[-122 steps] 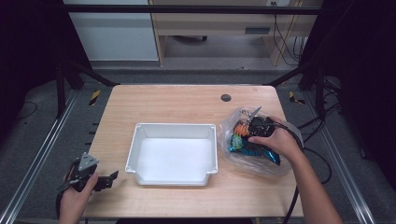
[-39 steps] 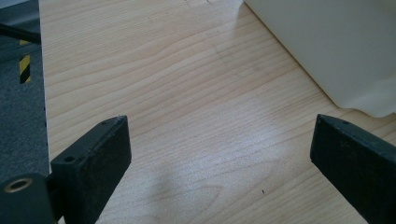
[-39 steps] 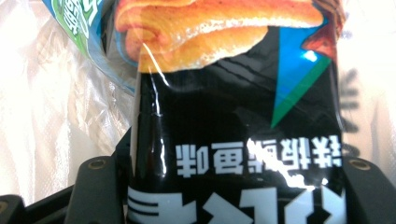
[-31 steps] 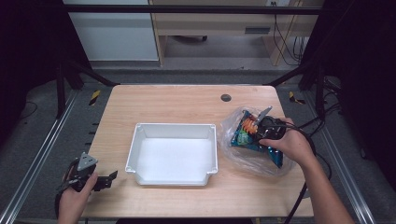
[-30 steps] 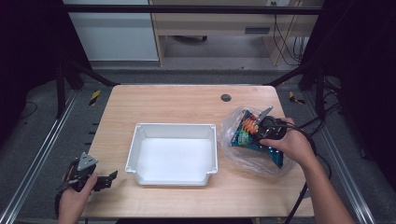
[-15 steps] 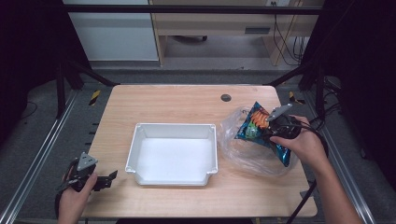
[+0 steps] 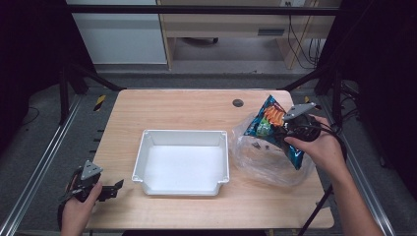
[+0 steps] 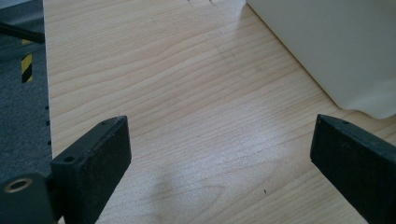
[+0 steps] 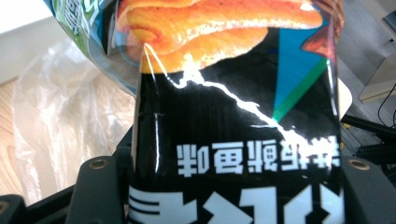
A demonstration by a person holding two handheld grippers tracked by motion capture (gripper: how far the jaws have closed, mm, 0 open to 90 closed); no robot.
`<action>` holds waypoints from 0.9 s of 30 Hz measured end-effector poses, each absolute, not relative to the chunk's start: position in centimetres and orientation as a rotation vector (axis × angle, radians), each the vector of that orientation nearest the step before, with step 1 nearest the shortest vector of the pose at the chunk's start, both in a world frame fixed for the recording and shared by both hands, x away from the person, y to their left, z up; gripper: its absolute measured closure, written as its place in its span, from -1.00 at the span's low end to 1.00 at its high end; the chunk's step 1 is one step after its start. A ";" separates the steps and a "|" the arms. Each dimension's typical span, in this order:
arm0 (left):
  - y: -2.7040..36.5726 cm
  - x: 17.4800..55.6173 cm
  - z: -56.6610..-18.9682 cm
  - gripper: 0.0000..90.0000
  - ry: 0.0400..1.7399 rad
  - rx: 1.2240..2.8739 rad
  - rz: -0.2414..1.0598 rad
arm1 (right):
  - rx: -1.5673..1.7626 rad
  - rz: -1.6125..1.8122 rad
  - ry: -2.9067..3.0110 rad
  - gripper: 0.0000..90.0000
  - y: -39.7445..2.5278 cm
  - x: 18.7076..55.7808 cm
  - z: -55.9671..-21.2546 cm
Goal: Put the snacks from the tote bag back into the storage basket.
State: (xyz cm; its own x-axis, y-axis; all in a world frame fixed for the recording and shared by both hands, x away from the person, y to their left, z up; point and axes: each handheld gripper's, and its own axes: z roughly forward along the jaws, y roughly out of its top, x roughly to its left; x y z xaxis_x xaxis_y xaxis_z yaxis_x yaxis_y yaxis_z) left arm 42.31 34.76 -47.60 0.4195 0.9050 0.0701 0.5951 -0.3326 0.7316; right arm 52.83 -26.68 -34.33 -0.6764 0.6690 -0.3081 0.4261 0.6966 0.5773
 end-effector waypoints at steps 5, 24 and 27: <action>34.8 42.3 -47.6 -0.89 1.265 2.051 0.638 | 0.824 0.668 2.389 -0.17 -25.8 52.7 -33.7; 34.8 42.3 -47.6 -0.89 1.266 2.049 0.638 | 0.756 0.745 2.382 -0.16 -23.5 51.5 -32.0; 34.8 42.3 -47.6 -0.89 1.266 2.048 0.638 | 0.738 0.744 2.381 -0.16 -22.9 51.3 -31.8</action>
